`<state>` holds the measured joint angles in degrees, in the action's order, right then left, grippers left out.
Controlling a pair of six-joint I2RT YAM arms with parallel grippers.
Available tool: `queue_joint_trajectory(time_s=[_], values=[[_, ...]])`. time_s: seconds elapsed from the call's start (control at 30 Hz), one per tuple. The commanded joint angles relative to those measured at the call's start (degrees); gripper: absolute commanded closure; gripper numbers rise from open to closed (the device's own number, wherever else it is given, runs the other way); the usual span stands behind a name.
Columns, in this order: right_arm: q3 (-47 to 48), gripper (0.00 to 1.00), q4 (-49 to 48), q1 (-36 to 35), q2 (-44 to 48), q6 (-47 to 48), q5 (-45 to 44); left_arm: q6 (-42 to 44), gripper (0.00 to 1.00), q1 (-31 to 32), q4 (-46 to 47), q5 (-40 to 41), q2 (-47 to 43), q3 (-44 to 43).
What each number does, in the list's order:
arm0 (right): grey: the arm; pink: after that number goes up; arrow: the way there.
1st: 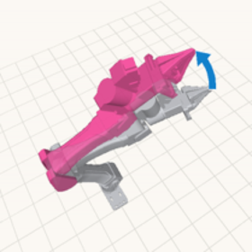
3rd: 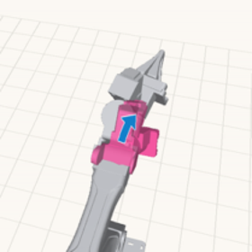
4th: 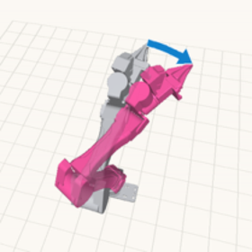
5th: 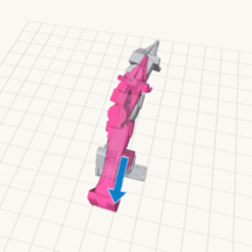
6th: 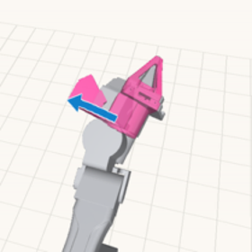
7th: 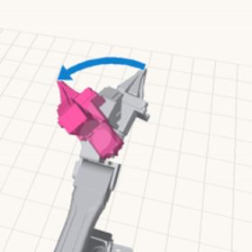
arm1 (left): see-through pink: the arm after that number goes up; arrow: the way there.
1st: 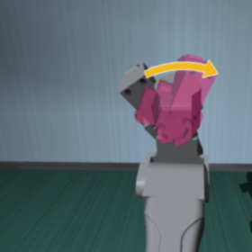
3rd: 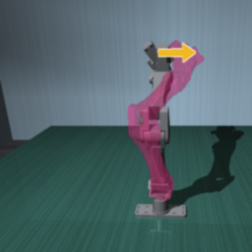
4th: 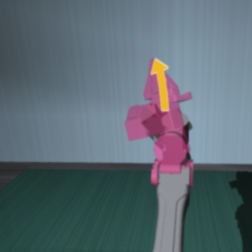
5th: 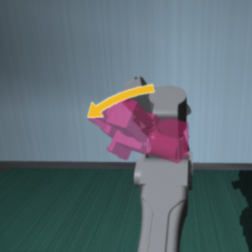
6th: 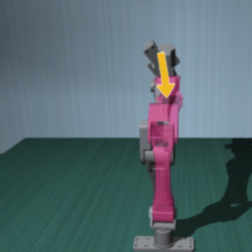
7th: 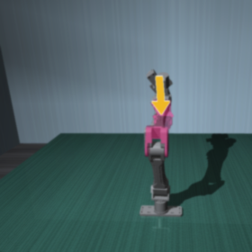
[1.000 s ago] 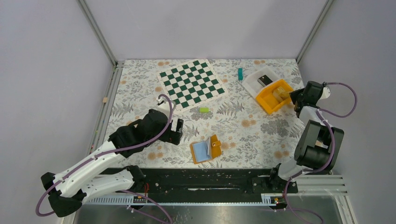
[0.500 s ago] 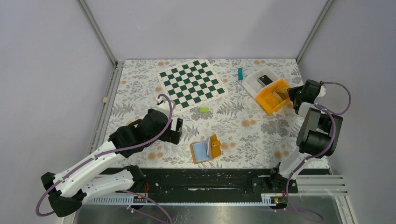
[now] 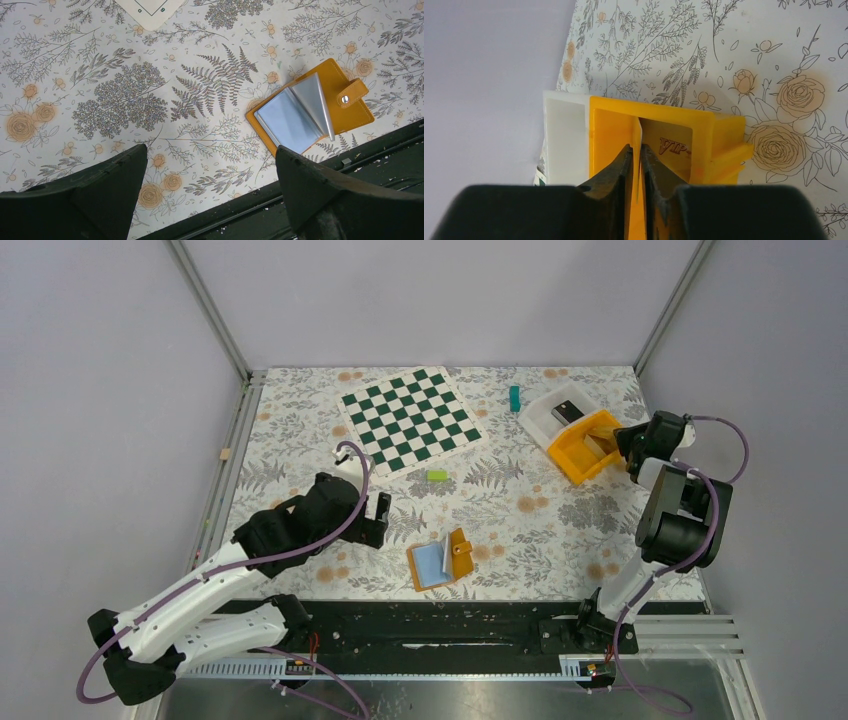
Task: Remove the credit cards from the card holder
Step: Place the credit card in the storage box, then remove the credit card from the card holder.
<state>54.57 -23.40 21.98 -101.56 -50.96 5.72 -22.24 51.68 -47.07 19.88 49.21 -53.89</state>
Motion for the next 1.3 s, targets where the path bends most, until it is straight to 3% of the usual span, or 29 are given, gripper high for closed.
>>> queue_joint_trajectory(time_s=[0.0, 0.33, 0.67, 0.9, 1.07, 1.27], values=[[2.6, 0.80, 0.0, 0.3, 0.2, 0.4, -0.4, 0.9, 0.01, -0.1, 0.9, 1.5, -0.8, -0.4], [8.7, 0.65, 13.0, 1.0, 2.5, 1.3, -5.4, 0.9, 0.01, -0.1, 0.9, 1.3, -1.3, -0.3], [12.6, 0.63, 23.0, 2.9, 6.9, 2.6, -9.9, 0.8, 0.01, 0.0, 0.9, 1.2, -1.0, -0.3], [13.5, 0.62, 29.7, 2.5, 12.5, 4.2, -3.5, 0.4, 0.01, -0.4, 0.5, 1.4, 0.1, -0.5], [8.5, 0.61, 32.9, -2.8, 19.5, 5.6, 0.8, -0.2, 0.01, -0.9, 0.6, -1.4, 0.9, -0.6], [-3.2, 0.62, 31.2, -13.2, 30.0, 4.4, 5.5, -4.1, 0.01, -0.9, 3.6, -10.6, 1.4, 0.1]])
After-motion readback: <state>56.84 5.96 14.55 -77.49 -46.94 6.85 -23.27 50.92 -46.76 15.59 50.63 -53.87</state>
